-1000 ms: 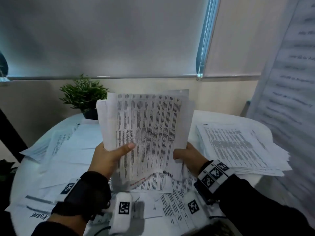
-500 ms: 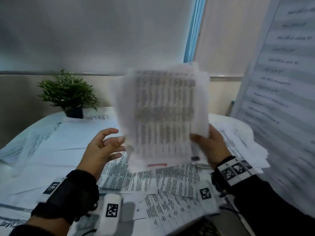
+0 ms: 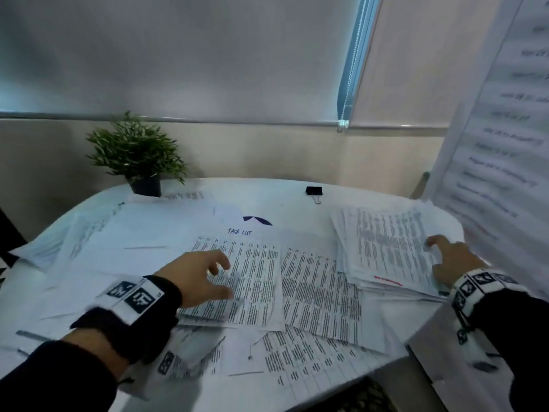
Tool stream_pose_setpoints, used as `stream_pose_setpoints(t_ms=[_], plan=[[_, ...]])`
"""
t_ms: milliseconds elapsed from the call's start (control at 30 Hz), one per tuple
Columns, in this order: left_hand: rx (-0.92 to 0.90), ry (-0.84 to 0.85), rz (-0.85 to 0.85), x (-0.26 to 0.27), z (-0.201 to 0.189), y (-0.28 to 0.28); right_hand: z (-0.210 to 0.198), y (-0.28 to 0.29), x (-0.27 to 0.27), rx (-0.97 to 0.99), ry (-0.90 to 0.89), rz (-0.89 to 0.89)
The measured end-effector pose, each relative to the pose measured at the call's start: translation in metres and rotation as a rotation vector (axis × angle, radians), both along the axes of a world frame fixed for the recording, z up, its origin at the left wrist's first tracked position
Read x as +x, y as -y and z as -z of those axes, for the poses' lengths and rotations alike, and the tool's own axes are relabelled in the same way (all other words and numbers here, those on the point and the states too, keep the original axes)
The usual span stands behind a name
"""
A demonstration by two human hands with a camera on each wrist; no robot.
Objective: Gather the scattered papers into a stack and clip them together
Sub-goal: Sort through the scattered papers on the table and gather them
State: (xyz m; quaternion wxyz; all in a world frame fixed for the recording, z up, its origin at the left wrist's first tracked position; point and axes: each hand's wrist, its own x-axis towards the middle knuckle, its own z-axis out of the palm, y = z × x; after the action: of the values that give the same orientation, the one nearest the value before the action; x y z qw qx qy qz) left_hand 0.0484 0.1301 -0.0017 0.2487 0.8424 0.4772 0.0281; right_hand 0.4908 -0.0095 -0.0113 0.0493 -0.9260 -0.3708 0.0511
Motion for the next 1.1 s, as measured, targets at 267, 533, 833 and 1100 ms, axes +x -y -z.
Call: stream_pose_setpoints(t_ms=[267,533,833,1100], plan=[[0.030,-0.250,0.317,0.017,0.016,0.021,-0.007,-0.009,-0.049,-0.367,0.286,-0.016],[0.180,-0.224,0.313,0.020,0.012,0.024,-0.030,-0.042,-0.195,-0.069,-0.562,-0.514],[0.217,0.066,0.432,0.030,0.010,0.057,-0.009,-0.078,-0.225,0.192,-0.793,-0.223],[-0.044,0.265,-0.273,-0.004,0.014,0.017,-0.007,-0.058,-0.178,0.656,-0.887,-0.224]])
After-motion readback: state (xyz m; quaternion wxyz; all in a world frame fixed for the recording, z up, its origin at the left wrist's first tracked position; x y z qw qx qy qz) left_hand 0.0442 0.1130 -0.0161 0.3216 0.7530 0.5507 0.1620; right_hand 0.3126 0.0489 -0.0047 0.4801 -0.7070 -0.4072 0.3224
